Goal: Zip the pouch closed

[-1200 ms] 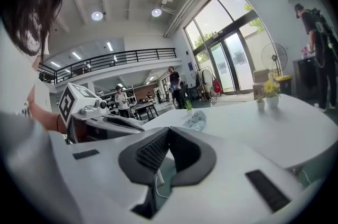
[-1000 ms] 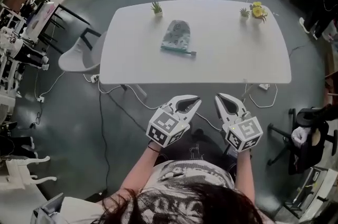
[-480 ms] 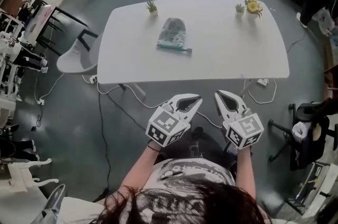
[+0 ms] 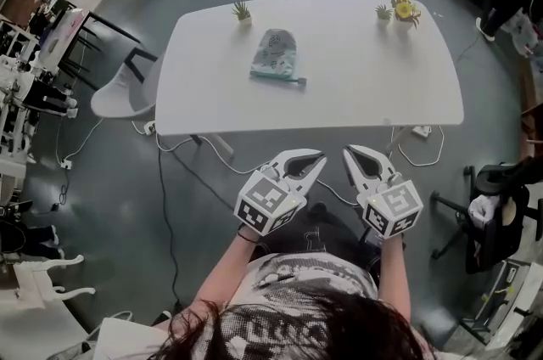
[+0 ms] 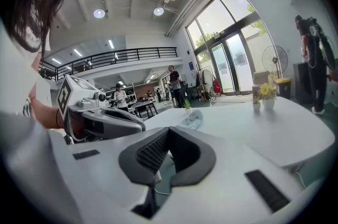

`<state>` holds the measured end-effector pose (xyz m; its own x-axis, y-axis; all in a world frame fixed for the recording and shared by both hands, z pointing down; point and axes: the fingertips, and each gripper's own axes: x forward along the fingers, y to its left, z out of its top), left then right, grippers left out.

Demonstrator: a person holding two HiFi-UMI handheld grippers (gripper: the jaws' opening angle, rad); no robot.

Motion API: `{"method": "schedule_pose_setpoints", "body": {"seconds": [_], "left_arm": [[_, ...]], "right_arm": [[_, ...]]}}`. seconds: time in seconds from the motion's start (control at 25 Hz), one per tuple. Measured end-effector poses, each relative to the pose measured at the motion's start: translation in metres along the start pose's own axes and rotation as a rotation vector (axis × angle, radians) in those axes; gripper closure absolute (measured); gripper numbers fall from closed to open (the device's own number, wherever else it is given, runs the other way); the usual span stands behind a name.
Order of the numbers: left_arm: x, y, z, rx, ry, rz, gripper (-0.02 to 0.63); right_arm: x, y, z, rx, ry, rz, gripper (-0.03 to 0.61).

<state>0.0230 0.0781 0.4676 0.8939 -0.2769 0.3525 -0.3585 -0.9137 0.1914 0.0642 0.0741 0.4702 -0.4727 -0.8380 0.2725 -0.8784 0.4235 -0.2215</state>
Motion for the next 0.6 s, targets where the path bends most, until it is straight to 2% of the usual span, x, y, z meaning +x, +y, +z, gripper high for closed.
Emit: {"method": "schedule_pose_setpoints", "body": {"seconds": [0.6], "left_arm": [[0.017,-0.008,0.005,0.014,0.01,-0.028,0.6]], "right_arm": [[-0.005,-0.01,-0.002,0.005,0.007,0.0,0.583]]}}
